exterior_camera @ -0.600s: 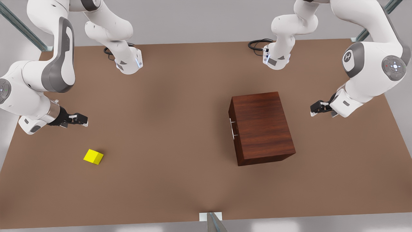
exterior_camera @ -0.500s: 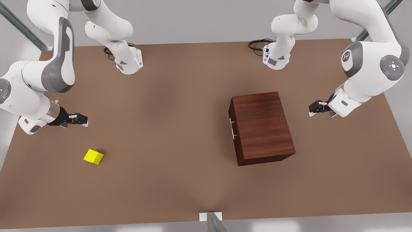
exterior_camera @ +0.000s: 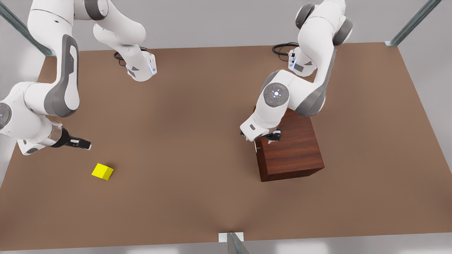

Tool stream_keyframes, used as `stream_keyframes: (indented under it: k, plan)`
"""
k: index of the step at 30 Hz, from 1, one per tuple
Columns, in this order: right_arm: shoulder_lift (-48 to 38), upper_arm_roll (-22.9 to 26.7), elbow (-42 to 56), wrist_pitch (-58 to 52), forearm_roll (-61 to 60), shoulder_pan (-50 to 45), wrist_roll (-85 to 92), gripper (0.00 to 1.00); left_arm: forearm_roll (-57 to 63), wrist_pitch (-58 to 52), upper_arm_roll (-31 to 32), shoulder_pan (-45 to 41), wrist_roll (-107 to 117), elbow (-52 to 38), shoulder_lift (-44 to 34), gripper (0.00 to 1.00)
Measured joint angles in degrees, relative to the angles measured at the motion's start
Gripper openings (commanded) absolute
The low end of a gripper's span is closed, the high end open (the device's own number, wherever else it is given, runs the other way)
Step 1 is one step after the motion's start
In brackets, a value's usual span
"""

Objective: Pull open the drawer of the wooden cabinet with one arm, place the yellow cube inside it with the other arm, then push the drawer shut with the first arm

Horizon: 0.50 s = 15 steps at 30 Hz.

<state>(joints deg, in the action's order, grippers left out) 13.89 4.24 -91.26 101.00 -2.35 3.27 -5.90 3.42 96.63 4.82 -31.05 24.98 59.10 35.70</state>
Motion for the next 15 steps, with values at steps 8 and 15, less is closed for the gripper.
stream_keyframes:
  k: [8,15]
  plan:
    - [3.0,0.2,0.0,4.5,-0.4,0.8,-9.0,1.0,7.0,1.4,0.1,-5.7,17.0,0.0,4.8,1.0]
    - [5.1,-0.4,0.2,6.0,0.1,0.5,-14.5,1.0,9.6,-0.6,0.0,-6.4,22.2,0.9,7.1,1.0]
